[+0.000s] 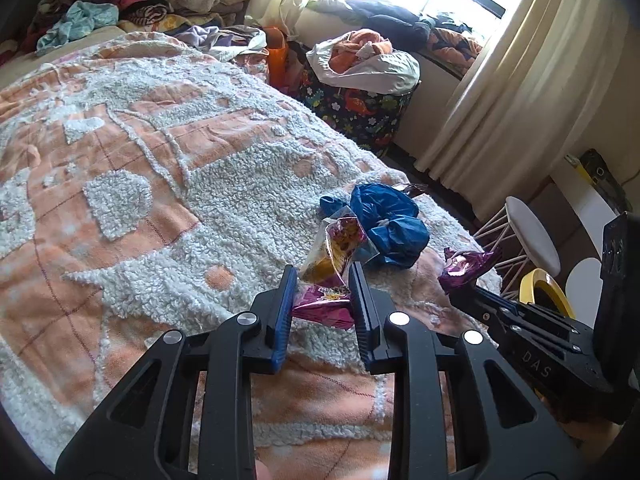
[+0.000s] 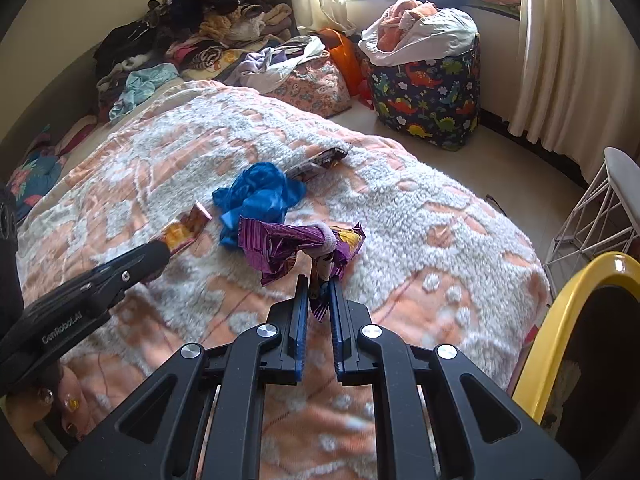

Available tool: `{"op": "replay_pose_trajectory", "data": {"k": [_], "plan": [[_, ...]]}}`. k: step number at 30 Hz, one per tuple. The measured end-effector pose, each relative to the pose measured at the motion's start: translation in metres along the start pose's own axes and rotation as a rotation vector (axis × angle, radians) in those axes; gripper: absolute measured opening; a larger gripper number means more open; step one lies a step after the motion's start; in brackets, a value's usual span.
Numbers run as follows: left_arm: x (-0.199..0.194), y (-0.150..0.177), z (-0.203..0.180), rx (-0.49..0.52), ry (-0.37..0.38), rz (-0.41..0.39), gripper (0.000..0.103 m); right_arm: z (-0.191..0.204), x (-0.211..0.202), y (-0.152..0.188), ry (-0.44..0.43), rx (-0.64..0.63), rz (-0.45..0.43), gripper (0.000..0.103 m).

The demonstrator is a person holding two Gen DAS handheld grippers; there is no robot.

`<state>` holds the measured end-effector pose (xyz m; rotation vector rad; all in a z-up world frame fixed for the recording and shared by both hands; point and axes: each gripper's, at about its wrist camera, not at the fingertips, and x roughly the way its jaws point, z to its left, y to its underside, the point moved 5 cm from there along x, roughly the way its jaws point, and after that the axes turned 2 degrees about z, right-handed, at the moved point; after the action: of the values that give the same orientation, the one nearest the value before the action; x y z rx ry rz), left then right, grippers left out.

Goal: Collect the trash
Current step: 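Carry the snack wrapper and purple wrapper with both tools over the yellow bin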

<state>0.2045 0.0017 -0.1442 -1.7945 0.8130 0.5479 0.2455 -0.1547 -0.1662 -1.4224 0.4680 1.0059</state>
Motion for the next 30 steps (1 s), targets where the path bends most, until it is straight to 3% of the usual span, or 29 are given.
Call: {"op": "replay_pose_trajectory", "data": {"k": [30], "plan": [[-0.041, 0.01, -0.038, 0.083, 0.027, -0.029, 0.02, 0.01, -0.063, 0.043, -0.059, 0.013, -0.049, 0.01]]}}
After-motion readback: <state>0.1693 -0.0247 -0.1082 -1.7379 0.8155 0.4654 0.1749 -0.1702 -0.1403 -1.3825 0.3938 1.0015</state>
